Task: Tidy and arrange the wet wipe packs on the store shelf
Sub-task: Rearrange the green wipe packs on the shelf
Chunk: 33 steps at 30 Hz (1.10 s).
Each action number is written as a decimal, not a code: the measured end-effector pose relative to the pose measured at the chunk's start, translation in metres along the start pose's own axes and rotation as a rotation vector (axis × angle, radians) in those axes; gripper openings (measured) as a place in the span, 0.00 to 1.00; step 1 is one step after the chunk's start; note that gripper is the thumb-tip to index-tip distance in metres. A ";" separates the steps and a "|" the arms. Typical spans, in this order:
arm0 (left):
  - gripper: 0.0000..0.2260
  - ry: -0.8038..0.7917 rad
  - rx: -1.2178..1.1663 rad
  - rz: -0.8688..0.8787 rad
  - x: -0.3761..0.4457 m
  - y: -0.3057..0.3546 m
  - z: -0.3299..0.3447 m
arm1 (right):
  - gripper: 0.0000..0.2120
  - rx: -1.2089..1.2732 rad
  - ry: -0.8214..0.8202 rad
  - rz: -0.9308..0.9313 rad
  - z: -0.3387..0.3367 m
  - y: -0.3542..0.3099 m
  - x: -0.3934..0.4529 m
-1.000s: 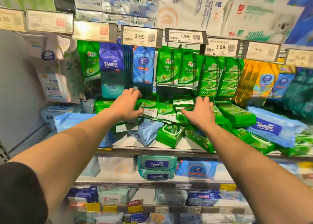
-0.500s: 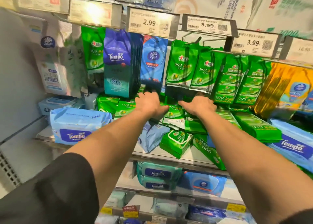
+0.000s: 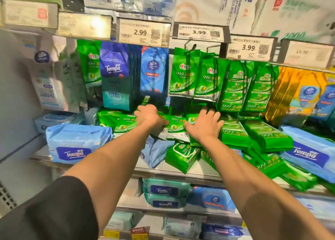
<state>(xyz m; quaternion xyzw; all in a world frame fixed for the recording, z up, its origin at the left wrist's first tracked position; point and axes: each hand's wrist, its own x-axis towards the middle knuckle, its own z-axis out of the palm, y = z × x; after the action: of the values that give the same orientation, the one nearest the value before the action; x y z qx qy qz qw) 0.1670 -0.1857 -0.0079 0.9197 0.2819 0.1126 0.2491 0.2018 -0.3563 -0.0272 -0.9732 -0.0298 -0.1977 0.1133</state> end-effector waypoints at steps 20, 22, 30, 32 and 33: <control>0.33 -0.069 -0.706 0.430 -0.046 0.001 -0.021 | 0.44 0.057 0.017 0.008 -0.043 0.046 -0.038; 0.31 -0.083 -0.840 0.470 -0.051 0.009 -0.029 | 0.44 0.054 0.017 0.019 -0.044 0.049 -0.042; 0.30 -0.030 -0.997 0.618 -0.064 0.029 -0.074 | 0.45 0.051 0.047 0.027 -0.041 0.057 -0.048; 0.31 -0.034 -1.001 0.664 -0.069 0.032 -0.082 | 0.45 0.048 0.049 0.028 -0.039 0.055 -0.048; 0.31 -0.046 -0.997 0.687 -0.071 0.034 -0.085 | 0.45 0.051 0.045 0.030 -0.039 0.055 -0.048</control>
<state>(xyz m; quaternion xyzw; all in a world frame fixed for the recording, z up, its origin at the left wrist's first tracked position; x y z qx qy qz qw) 0.0950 -0.2171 0.0771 0.7328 -0.1234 0.2851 0.6054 0.1485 -0.4192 -0.0230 -0.9657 -0.0175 -0.2169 0.1418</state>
